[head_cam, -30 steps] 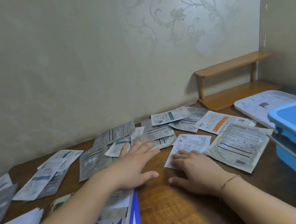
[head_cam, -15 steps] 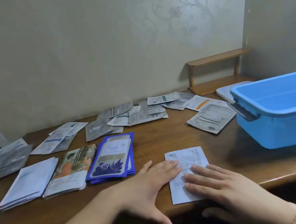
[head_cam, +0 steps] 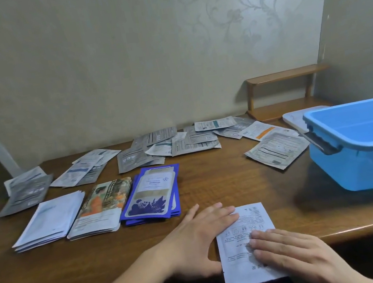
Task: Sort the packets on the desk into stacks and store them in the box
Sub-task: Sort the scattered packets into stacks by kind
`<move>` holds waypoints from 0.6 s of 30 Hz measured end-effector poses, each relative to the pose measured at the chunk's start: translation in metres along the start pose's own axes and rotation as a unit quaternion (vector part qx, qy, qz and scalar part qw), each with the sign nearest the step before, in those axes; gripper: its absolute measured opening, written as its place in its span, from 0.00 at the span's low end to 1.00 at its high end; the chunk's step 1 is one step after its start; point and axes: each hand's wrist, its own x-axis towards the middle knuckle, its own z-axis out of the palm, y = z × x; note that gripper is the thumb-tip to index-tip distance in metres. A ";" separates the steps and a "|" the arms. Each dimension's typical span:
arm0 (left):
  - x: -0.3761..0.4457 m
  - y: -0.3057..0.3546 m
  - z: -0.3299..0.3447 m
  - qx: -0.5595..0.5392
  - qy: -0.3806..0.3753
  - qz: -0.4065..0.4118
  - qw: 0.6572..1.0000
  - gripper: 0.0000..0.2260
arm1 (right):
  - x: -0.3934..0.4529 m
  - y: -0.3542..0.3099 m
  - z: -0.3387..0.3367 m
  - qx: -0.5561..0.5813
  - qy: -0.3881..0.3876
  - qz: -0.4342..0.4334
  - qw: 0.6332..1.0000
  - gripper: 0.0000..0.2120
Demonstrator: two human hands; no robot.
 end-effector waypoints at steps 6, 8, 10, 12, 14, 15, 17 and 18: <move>0.008 0.003 -0.014 -0.377 0.149 -0.032 0.913 0.18 | 0.093 0.002 -0.046 0.163 0.185 0.177 0.953 0.17; 0.011 0.007 -0.021 -0.537 0.200 -0.082 0.815 0.16 | 0.131 0.024 -0.057 0.268 0.166 0.303 0.900 0.17; 0.016 0.010 -0.025 -0.652 0.220 -0.106 0.718 0.10 | 0.157 0.050 -0.056 0.390 0.134 0.402 0.818 0.19; 0.017 0.011 -0.030 -0.702 0.227 -0.116 0.664 0.16 | 0.167 0.073 -0.042 0.429 0.100 0.469 0.766 0.20; 0.016 0.003 -0.030 -0.695 0.241 -0.148 0.661 0.25 | 0.168 0.085 -0.024 0.433 0.073 0.511 0.739 0.20; 0.013 -0.001 -0.031 -0.682 0.249 -0.171 0.666 0.29 | 0.168 0.089 -0.016 0.443 0.065 0.526 0.723 0.19; 0.004 -0.011 -0.031 -0.649 0.260 -0.197 0.687 0.35 | 0.174 0.093 -0.007 0.475 0.065 0.547 0.686 0.17; -0.003 -0.015 -0.032 -0.634 0.261 -0.196 0.701 0.34 | 0.181 0.093 -0.004 0.489 0.066 0.548 0.676 0.14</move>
